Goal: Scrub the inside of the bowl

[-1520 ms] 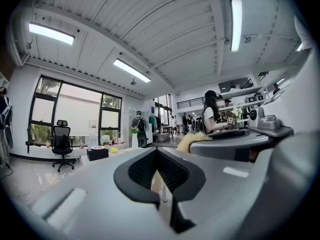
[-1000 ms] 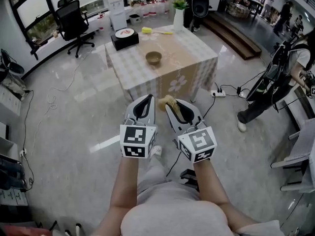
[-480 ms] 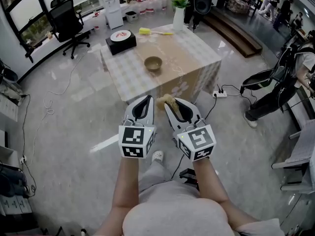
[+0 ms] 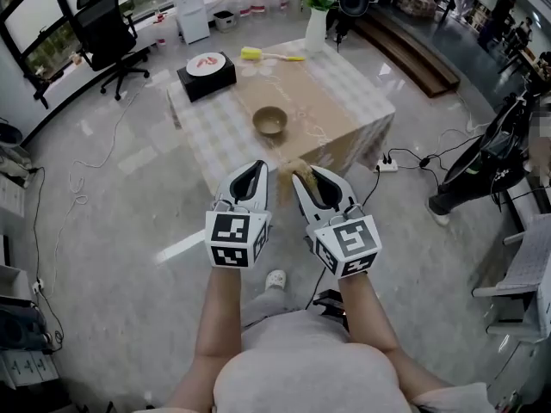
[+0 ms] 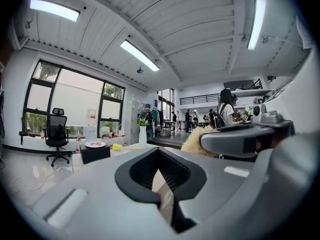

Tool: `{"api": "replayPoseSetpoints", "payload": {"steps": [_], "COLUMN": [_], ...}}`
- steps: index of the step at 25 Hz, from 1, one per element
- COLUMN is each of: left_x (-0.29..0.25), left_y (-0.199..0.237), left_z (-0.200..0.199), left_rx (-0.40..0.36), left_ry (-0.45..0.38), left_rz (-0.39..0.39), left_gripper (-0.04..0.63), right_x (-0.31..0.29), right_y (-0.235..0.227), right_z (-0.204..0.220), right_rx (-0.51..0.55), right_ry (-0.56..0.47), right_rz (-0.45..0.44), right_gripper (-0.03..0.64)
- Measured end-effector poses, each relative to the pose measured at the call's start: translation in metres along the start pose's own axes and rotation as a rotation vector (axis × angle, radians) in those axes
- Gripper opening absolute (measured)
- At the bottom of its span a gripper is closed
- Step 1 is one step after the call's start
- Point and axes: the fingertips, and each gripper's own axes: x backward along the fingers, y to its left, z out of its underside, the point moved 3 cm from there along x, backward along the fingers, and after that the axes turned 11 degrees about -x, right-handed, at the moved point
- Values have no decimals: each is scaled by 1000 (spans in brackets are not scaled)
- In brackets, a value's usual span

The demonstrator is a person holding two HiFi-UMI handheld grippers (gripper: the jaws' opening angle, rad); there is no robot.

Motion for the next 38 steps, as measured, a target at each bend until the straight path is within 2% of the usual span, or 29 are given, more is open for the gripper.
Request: {"api": "replayPoseSetpoints", "payload": {"steps": [7,11,13,17,24,33,38], "left_x": [-33,-48,-55,-64,-84,-123,-148], "left_y": [30,38,41,45,48,59,72], "left_z": [6,10,13,21,37,67,81], "left_rx": [9,-20,-30,-42,-39,-106,-46], "left_ry": [4,16,28,50,99,203,213], "left_rz": [24,53,67,86,113,173,175], "left_gripper": [5,9,59,88,157,267,301], "right_x": [-43,-58,-64,-73,-88,-121,-142], "right_y": [-14,-30,-39,-47,-62,-86,-108], "right_z": [-2,-3,-2,1,4,8,17], "right_rx": [4,-21,-36,-49,-49,-42,-56], "right_ry": [12,3,3,8,27,58,84], "right_rz": [25,100,137,157,144,131,138], "right_gripper": [94,94,94,94,94,94,94]}}
